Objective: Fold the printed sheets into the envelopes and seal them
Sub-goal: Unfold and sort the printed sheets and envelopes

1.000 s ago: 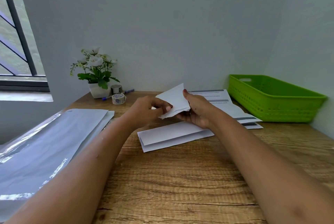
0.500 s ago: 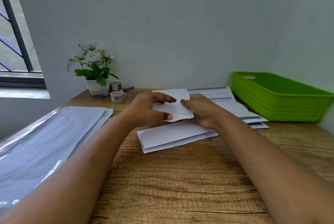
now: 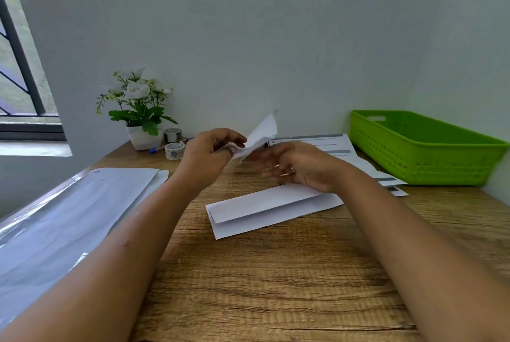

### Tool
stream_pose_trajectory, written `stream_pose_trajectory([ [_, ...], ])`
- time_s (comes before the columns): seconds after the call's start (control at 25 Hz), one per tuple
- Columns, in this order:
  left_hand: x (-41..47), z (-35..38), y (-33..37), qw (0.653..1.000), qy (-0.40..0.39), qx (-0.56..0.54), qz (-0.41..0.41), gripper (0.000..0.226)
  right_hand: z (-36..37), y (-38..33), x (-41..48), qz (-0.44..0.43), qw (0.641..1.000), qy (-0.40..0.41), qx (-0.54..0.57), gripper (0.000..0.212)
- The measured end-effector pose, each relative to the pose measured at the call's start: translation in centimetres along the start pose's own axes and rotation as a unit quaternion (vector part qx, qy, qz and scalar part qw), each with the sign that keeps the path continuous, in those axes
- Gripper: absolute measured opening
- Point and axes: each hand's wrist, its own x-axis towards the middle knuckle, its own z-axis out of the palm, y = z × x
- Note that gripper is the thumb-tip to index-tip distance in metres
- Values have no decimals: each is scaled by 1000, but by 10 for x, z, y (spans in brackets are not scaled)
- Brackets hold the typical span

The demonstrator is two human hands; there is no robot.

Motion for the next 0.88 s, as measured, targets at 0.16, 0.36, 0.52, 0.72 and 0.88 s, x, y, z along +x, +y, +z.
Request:
stream_pose_trajectory([
  [0.16, 2, -1, -2, 992, 43, 121, 18, 19, 14, -1, 1, -9, 931, -82, -356, 51],
  [0.36, 0, -1, -1, 981, 26, 190, 42, 13, 25, -4, 1, -2, 894, -96, -437, 70],
  [0.52, -2, 0, -1, 972, 14, 234, 34, 8, 24, -6, 1, 8, 892, -86, -443, 40],
  [0.72, -2, 1, -2, 968, 2, 248, 37, 7, 26, -6, -1, 4, 889, -93, -449, 16],
  [0.88, 0, 0, -4, 967, 9, 254, 30, 4, 24, -11, -4, -40, 898, -74, -431, 15],
])
